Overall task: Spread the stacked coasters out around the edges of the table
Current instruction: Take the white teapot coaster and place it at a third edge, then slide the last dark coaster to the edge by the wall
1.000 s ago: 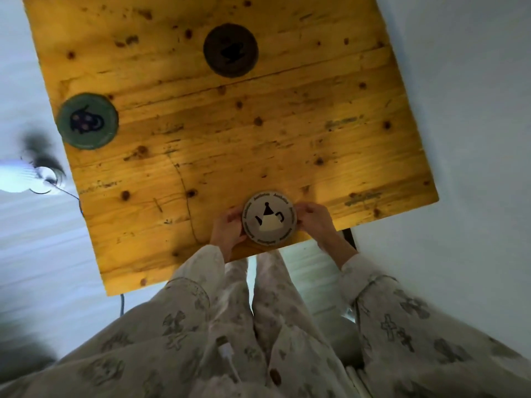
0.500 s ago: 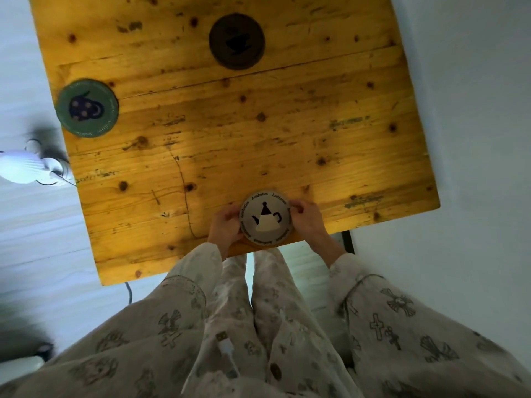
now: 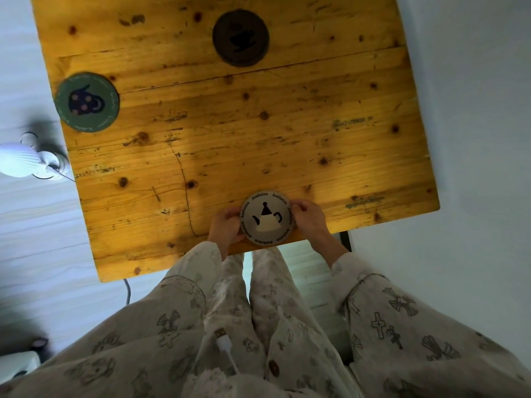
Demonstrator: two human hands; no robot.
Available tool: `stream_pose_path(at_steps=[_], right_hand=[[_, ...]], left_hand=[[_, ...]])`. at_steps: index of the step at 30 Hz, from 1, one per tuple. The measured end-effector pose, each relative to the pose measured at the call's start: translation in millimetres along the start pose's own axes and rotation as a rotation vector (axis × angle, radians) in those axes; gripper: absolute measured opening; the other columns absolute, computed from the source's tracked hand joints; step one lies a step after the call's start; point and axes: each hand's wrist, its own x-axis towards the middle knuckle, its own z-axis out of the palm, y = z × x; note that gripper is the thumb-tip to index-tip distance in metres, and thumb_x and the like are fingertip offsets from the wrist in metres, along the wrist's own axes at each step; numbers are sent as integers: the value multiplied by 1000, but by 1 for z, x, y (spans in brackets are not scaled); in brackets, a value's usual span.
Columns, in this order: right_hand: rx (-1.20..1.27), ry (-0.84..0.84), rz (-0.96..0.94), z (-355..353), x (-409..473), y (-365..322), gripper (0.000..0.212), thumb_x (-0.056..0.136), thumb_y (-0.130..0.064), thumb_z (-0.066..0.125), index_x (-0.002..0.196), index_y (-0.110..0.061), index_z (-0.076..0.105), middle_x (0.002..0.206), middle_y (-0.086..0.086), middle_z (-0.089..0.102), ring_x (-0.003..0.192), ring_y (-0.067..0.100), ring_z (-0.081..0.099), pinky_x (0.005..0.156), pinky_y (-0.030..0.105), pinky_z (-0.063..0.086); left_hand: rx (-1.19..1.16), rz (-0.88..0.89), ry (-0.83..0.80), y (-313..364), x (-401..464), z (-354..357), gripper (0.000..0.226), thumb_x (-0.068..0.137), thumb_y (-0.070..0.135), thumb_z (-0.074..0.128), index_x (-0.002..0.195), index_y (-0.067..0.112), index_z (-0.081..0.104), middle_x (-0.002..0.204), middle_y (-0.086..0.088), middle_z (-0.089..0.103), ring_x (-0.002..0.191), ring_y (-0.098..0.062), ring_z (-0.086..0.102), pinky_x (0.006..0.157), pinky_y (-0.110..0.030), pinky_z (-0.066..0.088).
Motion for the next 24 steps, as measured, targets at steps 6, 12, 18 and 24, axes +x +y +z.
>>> stream_pose_path(at_steps=[6, 12, 18, 24], right_hand=[[-73, -1, 12, -4, 0, -5, 32, 93, -17, 41, 119, -11, 60, 123, 13, 62, 110, 28, 56, 92, 38, 46], [-144, -1, -75, -22, 23, -39, 35, 93, -15, 40, 125, -12, 54, 124, 14, 60, 86, 23, 54, 66, 27, 42], [-232, 68, -287, -30, 70, -124, 33, 95, -13, 38, 123, -12, 54, 128, 12, 57, 91, 31, 61, 75, 34, 46], [-303, 179, -481, -22, 135, -216, 31, 93, -15, 42, 120, -10, 56, 124, 13, 59, 110, 29, 57, 84, 29, 42]], left_hand=[[352, 78, -33, 9, 2, -6, 34, 88, 7, 37, 117, 12, 54, 116, -15, 60, 101, -27, 56, 82, -36, 49], [823, 407, 42, 54, 15, -22, 42, 89, 11, 43, 131, 11, 41, 134, -17, 45, 119, -32, 46, 96, -35, 40], [1107, 696, 198, 145, 54, -28, 60, 86, 19, 49, 139, 13, 21, 146, -21, 20, 134, -40, 22, 110, -52, 25], [1525, 647, 181, 230, 111, -35, 103, 72, 56, 60, 143, 31, -10, 153, -8, -24, 140, -32, -22, 106, -67, -4]])
